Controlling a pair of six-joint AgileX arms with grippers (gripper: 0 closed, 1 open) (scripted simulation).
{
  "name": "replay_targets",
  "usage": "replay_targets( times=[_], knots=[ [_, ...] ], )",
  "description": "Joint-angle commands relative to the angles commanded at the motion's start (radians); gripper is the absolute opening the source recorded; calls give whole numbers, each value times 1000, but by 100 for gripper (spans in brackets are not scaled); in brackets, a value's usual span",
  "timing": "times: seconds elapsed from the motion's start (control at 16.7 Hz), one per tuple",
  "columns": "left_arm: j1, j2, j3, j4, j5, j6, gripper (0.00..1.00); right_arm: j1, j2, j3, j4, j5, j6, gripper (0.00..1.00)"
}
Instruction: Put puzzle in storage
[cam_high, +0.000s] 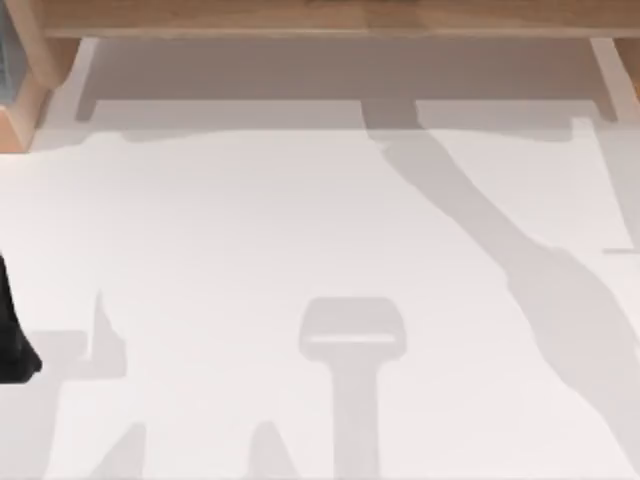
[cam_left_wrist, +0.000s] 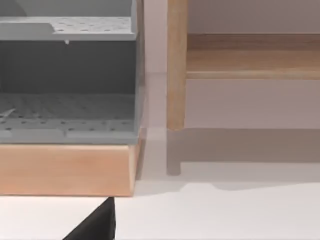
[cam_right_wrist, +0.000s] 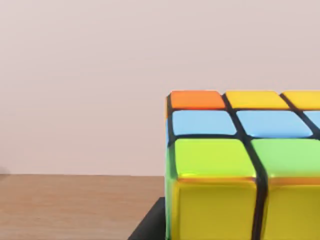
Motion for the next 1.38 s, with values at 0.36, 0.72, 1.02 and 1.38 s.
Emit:
replay_targets(
  times=[0.36,0.72,1.02,1.38],
  knots=[
    [0,0,0,0,0,0,100,-46,-43,-47,-49,32,19,0],
    [0,0,0,0,0,0,100,-107,-4,-40,-157,40,39,0],
    [0,0,0,0,0,0,100,-119,-18,-18,-185,36,54,0],
    [0,0,0,0,0,0,100,-294,-93,177,-504,19,157,0]
  ],
)
